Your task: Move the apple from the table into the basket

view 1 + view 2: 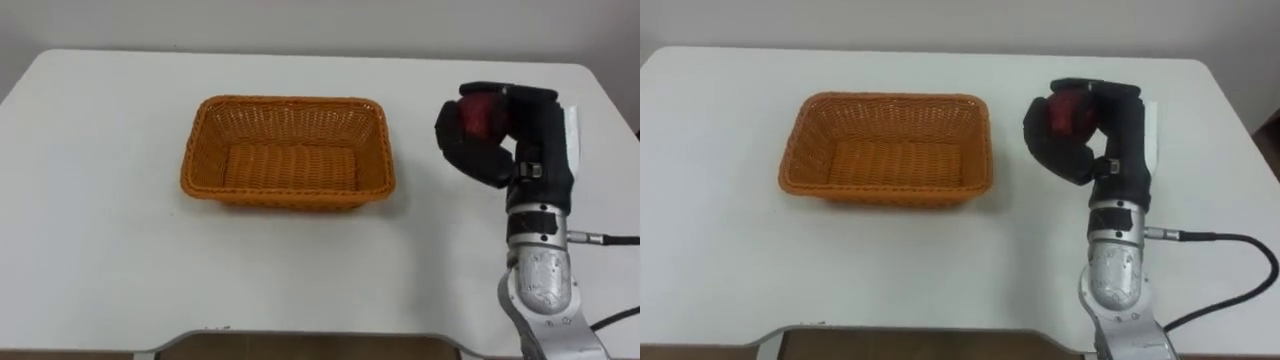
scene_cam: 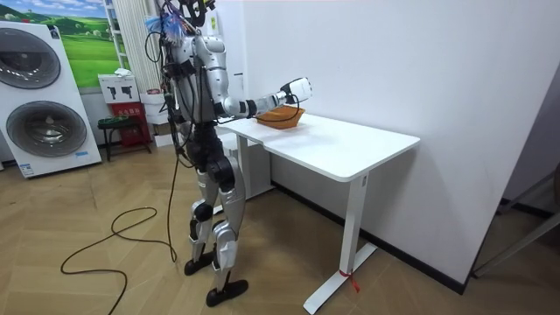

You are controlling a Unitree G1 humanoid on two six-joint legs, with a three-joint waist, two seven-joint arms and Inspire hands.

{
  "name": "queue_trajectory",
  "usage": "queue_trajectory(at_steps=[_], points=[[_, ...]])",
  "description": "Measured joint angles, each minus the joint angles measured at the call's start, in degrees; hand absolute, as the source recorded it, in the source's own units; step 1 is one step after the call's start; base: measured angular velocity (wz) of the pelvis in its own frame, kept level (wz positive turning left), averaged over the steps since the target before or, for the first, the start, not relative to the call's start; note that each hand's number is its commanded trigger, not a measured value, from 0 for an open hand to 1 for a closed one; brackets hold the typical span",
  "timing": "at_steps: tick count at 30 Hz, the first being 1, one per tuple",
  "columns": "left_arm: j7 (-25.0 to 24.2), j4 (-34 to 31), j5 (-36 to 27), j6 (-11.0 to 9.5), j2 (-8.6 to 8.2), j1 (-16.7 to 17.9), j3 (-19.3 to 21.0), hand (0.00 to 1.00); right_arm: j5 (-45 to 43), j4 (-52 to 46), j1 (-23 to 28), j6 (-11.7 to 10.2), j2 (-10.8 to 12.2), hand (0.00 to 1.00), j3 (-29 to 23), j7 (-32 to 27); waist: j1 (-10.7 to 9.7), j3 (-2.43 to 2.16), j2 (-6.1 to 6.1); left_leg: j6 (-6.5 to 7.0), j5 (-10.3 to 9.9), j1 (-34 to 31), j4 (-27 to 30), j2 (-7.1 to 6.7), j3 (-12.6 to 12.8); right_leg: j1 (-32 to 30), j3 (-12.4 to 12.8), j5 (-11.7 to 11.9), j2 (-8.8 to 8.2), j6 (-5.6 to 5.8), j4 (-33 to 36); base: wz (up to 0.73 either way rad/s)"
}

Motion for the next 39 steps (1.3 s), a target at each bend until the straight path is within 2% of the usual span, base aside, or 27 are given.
queue_trajectory(at_steps=[7,10,12,13,14,15,16,18,24,30,37,39], points=[[-1.19,0.3,0.21,0.89,-0.01,-0.29,-0.11,0.0,-0.48,-0.03,-2.31,0.84,0.06,1.0,4.25,2.18,0.55,0.72,0.47,-0.02,0.02,0.46,-0.16,0.02,-0.39,0.61,-0.56,0.0,-0.02,0.0,-0.17,0.03],[-1.24,0.3,0.01,1.09,-0.02,-1.14,-0.25,0.0,-0.47,-1.03,-2.34,1.48,0.12,1.0,6.17,4.48,1.26,0.75,0.52,-0.02,0.03,-0.24,-0.1,0.02,-0.41,0.35,-0.83,0.0,-0.05,0.0,-0.18,0.02],[-1.19,0.28,0.13,1.16,-0.07,-1.58,-0.62,0.0,-0.49,-2.23,-2.36,1.97,0.15,0.95,7.37,6.12,1.59,0.69,0.52,-0.03,0.03,-0.78,-0.05,0.02,-0.41,-0.17,-0.88,0.0,-0.06,0.0,-0.09,0.02],[-1.12,0.28,0.13,1.23,-0.07,-1.75,-0.68,0.0,-0.51,-2.92,-2.43,1.98,0.23,0.85,8.05,7.13,1.73,0.67,0.51,-0.03,0.04,-1.18,0.02,0.01,-0.61,-0.41,-1.16,0.0,-0.12,0.0,-0.1,0.06],[-1.07,0.27,0.14,1.29,-0.07,-1.77,-0.69,0.0,-0.51,-3.22,-2.43,2.04,0.22,0.83,8.5,7.54,1.77,0.67,0.52,-0.03,0.05,-1.2,0.02,-0.01,-0.75,-0.4,-1.22,0.0,-0.13,0.0,-0.1,0.09],[-0.95,0.25,0.15,1.36,-0.08,-1.92,-0.8,0.0,-0.51,-3.79,-2.43,2.18,0.23,0.71,9.24,8.56,1.78,0.59,0.55,-0.03,0.05,-1.2,0.02,-0.01,-0.92,-0.35,-1.32,0.0,-0.12,0.0,-0.09,0.07],[-0.63,0.17,0.43,1.63,-0.07,-2.09,-1.31,0.0,-0.48,-4.26,-2.52,2.25,0.16,0.53,9.9,9.22,1.98,0.56,0.6,-0.03,0.05,-1.22,0.0,-0.01,-1.05,-0.35,-1.25,0.0,-0.1,0.0,-0.09,0.05],[-0.02,-0.11,1.23,2.05,-0.01,-2.47,-2.2,0.0,-0.48,-4.36,-2.53,2.46,-0.03,0.0,10.99,9.68,2.36,0.46,0.67,-0.02,0.05,-1.24,-0.03,-0.01,-1.16,-0.35,-1.26,0.0,-0.1,0.0,-0.09,0.02],[0.46,-0.08,2.37,2.12,-0.01,-3.4,-3.16,0.0,-0.4,-4.38,-2.53,4.52,-1.33,0.0,14.21,13.66,3.17,0.24,0.61,-0.02,0.06,-1.0,-0.11,-0.01,-1.87,-0.32,-1.28,0.0,-0.07,0.0,-0.03,0.02],[0.44,0.24,2.55,2.36,0.26,-3.64,-3.61,0.0,-0.26,-4.39,-2.56,4.56,-1.82,0.0,14.86,15.92,3.76,0.07,0.26,-0.02,0.06,-1.02,-0.31,-0.01,-2.32,-0.2,-1.35,0.0,-0.05,0.0,-0.04,0.03],[0.62,0.4,2.52,2.4,0.81,-3.68,-3.89,0.0,-0.26,-4.37,-2.56,4.6,-1.81,0.0,14.9,17.17,4.64,0.68,-0.7,-0.02,0.06,-1.16,-0.33,-0.02,-2.44,0.02,-1.46,0.0,-0.06,0.0,-0.07,0.01],[0.94,0.49,2.53,2.42,0.81,-3.66,-3.89,0.0,-0.27,-4.37,-2.56,4.6,-1.81,0.0,14.9,17.17,4.71,0.69,-0.73,-0.02,0.06,-1.17,-0.33,-0.02,-2.45,0.03,-1.46,0.0,-0.06,0.0,-0.06,0.0]])
